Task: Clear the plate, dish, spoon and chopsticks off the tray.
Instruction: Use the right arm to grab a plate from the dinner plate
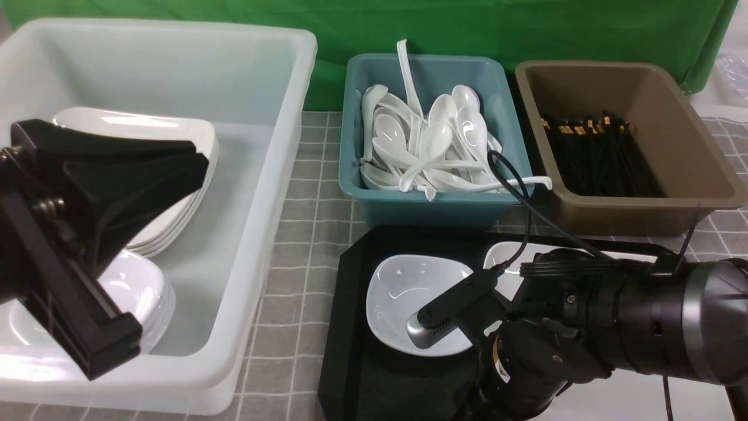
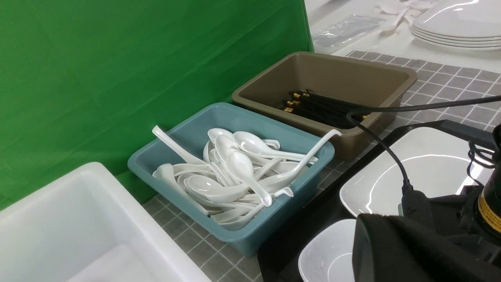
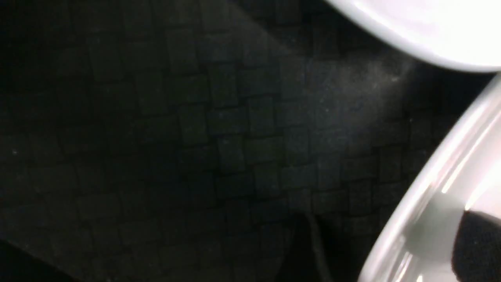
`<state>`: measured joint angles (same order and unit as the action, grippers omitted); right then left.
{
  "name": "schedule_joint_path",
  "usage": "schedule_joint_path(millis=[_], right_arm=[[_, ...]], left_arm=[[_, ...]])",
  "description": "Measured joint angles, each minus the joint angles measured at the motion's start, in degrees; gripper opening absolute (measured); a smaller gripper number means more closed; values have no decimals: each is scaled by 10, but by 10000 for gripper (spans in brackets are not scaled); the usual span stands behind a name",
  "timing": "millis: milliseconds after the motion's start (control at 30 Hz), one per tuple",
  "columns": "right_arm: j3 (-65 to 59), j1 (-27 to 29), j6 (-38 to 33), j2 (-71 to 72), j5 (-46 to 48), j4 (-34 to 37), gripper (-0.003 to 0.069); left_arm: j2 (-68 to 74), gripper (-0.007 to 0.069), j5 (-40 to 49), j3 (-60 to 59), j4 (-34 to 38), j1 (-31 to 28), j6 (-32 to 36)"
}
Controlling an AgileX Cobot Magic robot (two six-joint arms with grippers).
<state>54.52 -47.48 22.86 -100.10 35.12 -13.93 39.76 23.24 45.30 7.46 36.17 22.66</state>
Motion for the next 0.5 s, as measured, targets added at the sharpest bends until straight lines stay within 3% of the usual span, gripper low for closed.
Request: schedule_joint_path(millis=[67, 200, 367, 500], right_arm=[[0, 0, -4, 0, 1, -2, 477], [1, 0, -14, 1, 11, -9, 340], [1, -2, -16, 7, 36, -9, 318], [12, -25, -17, 47, 100, -9, 229]], left_arm=[[0, 21, -1, 0, 0, 0, 0], [0, 21, -1, 0, 0, 0, 0], [0, 21, -1, 0, 0, 0, 0], [0, 21, -1, 0, 0, 0, 0]])
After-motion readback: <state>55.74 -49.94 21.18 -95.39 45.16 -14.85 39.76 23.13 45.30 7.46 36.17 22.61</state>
